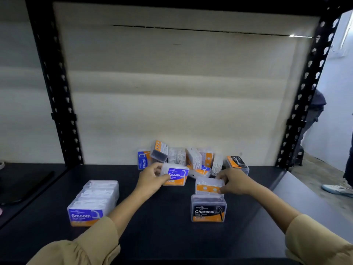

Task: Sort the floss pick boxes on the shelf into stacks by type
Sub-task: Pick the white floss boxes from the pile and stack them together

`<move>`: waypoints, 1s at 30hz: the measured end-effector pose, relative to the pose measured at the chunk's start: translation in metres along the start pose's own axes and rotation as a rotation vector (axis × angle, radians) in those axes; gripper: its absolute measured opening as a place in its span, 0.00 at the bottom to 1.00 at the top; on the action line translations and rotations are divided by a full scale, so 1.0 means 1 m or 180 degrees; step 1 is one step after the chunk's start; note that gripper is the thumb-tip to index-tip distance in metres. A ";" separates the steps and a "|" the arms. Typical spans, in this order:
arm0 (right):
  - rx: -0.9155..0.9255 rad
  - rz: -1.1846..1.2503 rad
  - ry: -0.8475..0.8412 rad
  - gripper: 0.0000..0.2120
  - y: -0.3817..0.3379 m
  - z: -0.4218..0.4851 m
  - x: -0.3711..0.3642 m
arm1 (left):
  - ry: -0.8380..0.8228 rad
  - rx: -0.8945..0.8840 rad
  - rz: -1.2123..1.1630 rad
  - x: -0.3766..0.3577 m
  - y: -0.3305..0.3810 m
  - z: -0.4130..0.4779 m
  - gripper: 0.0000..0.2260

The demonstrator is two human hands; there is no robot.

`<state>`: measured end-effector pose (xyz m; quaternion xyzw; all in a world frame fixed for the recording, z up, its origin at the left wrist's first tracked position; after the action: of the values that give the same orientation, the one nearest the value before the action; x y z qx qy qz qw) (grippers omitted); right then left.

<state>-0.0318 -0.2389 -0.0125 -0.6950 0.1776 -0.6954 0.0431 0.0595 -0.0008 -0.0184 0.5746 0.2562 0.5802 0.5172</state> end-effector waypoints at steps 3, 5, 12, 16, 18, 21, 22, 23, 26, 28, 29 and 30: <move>-0.0093 0.0136 0.0023 0.16 0.010 -0.006 0.000 | -0.0102 0.0113 -0.0006 -0.004 -0.014 -0.009 0.13; -0.0168 0.0245 0.0021 0.16 0.018 -0.008 -0.001 | -0.0183 0.0160 -0.0028 -0.007 -0.021 -0.012 0.13; -0.0395 0.1022 -0.0042 0.06 0.035 -0.019 -0.001 | -0.0390 0.0113 0.0083 -0.012 -0.026 -0.021 0.15; -0.0964 0.1991 0.0088 0.10 0.061 -0.023 -0.006 | -0.0499 0.0033 0.0204 -0.013 -0.026 -0.022 0.15; -0.1220 0.2095 0.0228 0.11 0.074 -0.026 -0.005 | -0.0569 -0.0014 0.0265 -0.015 -0.026 -0.023 0.16; -0.1384 0.1837 0.0394 0.07 0.087 -0.027 -0.003 | -0.0689 -0.0050 0.0361 -0.020 -0.027 -0.025 0.17; -0.1369 0.1661 0.0476 0.07 0.088 -0.027 -0.001 | -0.0705 -0.0060 0.0390 -0.021 -0.028 -0.026 0.17; -0.1291 0.1482 0.0557 0.07 0.087 -0.025 0.002 | -0.0711 -0.0068 0.0417 -0.021 -0.028 -0.025 0.17; -0.0740 0.1130 0.0455 0.10 0.064 -0.023 0.006 | -0.0752 -0.0066 0.0501 -0.021 -0.027 -0.025 0.18; -0.0405 0.0760 -0.0050 0.17 0.048 -0.023 -0.008 | -0.0780 -0.0088 0.0599 -0.022 -0.026 -0.023 0.19; -0.0309 0.0507 -0.0290 0.21 0.044 -0.023 -0.017 | -0.0772 -0.0108 0.0644 -0.022 -0.024 -0.023 0.19; -0.0232 0.0266 -0.0440 0.26 0.043 -0.024 -0.024 | -0.0747 -0.0132 0.0668 -0.021 -0.023 -0.023 0.20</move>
<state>-0.0625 -0.2674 -0.0482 -0.7344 0.2283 -0.6365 0.0589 0.0413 -0.0055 -0.0521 0.6513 0.1206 0.5650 0.4919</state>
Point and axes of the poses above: each hand's wrist, its own z-axis towards the middle knuckle, its own x-axis out of the back of the hand, y = z × x, the point moved 10 cm from there along z, towards the middle knuckle
